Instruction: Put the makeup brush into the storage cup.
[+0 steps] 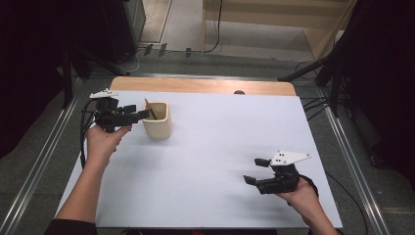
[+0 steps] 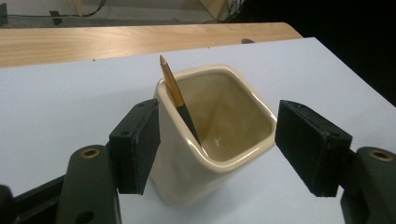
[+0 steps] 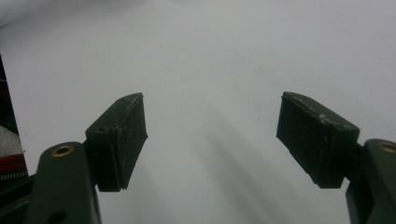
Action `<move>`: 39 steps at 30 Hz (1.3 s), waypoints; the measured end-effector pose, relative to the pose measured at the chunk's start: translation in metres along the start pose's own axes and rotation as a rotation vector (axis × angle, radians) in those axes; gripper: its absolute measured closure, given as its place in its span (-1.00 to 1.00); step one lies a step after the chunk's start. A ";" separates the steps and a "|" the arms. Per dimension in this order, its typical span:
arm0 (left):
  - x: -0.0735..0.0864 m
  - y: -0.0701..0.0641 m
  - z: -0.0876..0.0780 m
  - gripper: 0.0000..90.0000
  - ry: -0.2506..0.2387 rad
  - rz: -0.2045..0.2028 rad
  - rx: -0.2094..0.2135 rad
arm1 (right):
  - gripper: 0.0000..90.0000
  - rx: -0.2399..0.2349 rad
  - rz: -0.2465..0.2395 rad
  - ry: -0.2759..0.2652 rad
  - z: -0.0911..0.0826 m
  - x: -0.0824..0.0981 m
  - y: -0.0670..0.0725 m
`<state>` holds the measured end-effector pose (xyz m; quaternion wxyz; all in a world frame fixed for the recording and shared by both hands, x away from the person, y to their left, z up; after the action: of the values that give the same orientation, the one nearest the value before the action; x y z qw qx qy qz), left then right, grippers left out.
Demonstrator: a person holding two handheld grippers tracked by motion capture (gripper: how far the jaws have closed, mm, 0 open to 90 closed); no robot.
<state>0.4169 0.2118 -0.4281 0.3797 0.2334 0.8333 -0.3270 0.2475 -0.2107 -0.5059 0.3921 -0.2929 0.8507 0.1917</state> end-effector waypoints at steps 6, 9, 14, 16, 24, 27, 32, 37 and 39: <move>0.005 -0.001 -0.004 -0.32 0.030 -0.005 0.022 | -0.44 -0.001 -0.001 0.000 0.000 0.000 0.000; 0.007 -0.002 -0.006 -0.33 0.043 -0.020 0.030 | -0.44 -0.001 -0.001 -0.002 0.000 0.000 0.000; 0.009 -0.005 -0.008 -0.33 0.056 -0.020 0.043 | -0.44 0.000 0.001 -0.002 0.000 0.000 0.000; 0.010 -0.006 -0.008 -0.33 0.061 -0.017 0.045 | -0.44 0.000 0.001 -0.002 0.000 0.000 0.000; 0.017 -0.010 -0.014 -0.35 0.077 -0.023 0.071 | -0.44 -0.006 -0.002 -0.003 -0.001 -0.001 0.001; 0.021 -0.012 -0.015 -0.35 0.092 -0.018 0.075 | -0.44 -0.005 -0.001 -0.005 -0.001 -0.001 0.001; 0.029 -0.013 -0.014 -0.35 0.118 -0.010 0.080 | -0.44 -0.006 -0.005 -0.007 -0.001 -0.001 0.001; 0.034 -0.016 -0.012 -0.35 0.140 0.004 0.089 | -0.44 -0.009 -0.002 -0.011 0.000 -0.001 0.000; 0.037 -0.017 -0.010 -0.35 0.151 0.008 0.092 | -0.44 -0.010 -0.001 -0.011 0.000 -0.001 0.000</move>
<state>0.3789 0.2131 -0.4457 0.3062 0.2782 0.8425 -0.3450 0.2476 -0.2101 -0.5046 0.3953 -0.2942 0.8475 0.1973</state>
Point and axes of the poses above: each handheld gripper's, and its own axes: z roughly forward along the jaws, x roughly out of its underside, y roughly to its left, the point moved 5 cm from there along z, roughly forward along the jaws, and after that the axes turned 8 degrees about x, right-handed, at the moved point
